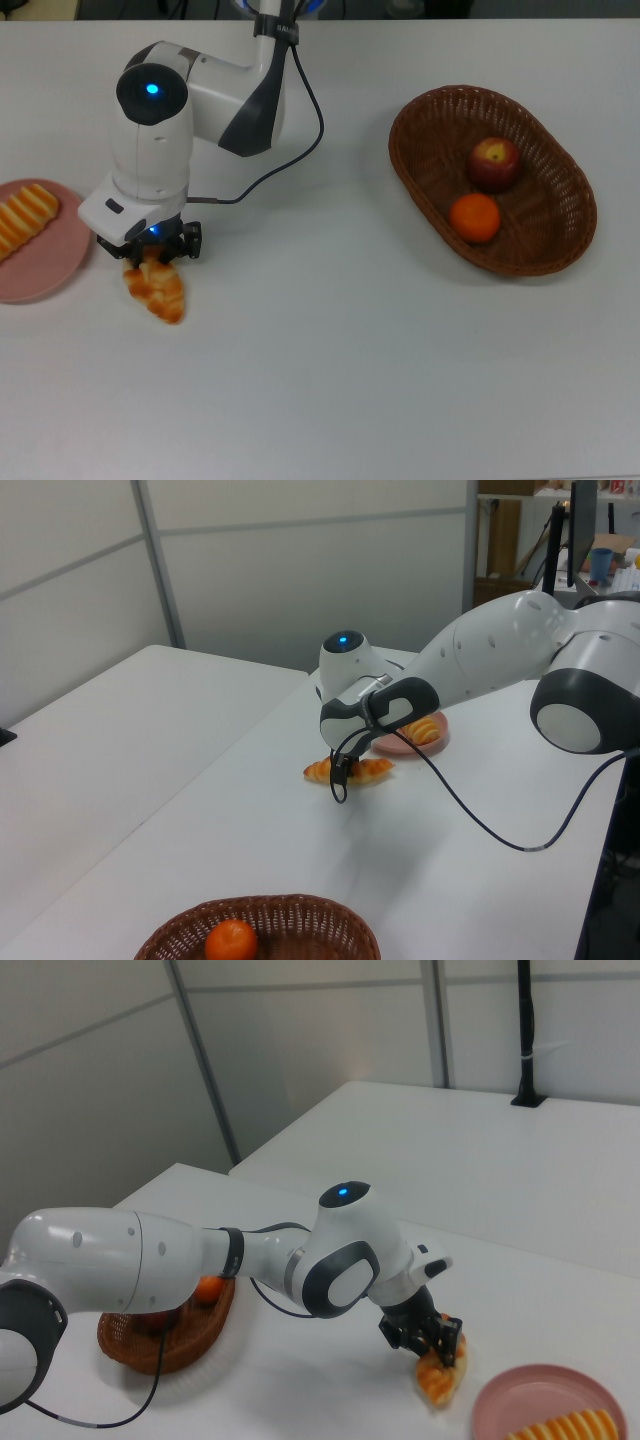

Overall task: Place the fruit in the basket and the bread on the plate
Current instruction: 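Lift the braided roll and lower it onto the pink plate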

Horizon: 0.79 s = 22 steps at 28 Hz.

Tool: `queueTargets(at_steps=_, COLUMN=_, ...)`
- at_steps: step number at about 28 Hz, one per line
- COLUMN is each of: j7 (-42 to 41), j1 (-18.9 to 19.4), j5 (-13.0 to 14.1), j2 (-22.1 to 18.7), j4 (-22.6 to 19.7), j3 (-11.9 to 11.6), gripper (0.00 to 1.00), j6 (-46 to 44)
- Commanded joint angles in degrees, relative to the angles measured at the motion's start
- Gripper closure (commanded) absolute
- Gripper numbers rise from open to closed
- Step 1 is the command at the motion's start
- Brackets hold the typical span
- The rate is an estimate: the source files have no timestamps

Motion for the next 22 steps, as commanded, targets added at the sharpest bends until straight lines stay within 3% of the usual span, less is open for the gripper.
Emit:
queueTargets(at_steps=1, j7=1.7, j1=0.5, j5=2.3, j2=1.1, j4=0.3, j3=-0.4, gripper=1.00, j6=1.6)
queueTargets(at_steps=7, j7=4.9, j1=0.5, j5=2.5, j2=-3.2, j4=0.3, j3=-0.6, gripper=1.00, j6=1.0)
queueTargets(at_steps=10, j7=5.3, j1=0.4, j5=3.9, j2=-5.4, j4=0.3, j3=-1.0, gripper=1.00, j6=-0.1)
queueTargets(at_steps=11, j7=5.4, j1=0.4, j5=5.2, j2=-6.5, j4=0.5, j3=-2.4, gripper=1.00, j6=-0.8)
queueTargets(at_steps=15, j7=5.7, j1=0.4, j5=7.4, j2=-7.1, j4=1.6, j3=-4.6, gripper=1.00, j6=-2.1)
queueTargets(at_steps=18, j7=6.6, j1=-0.9, j5=7.5, j2=-6.9, j4=2.6, j3=-6.9, gripper=1.00, j6=-2.1)
queueTargets(at_steps=22, j7=6.2, j1=-4.7, j5=7.2, j2=-6.8, j4=3.2, j3=-7.0, gripper=1.00, j6=-2.1)
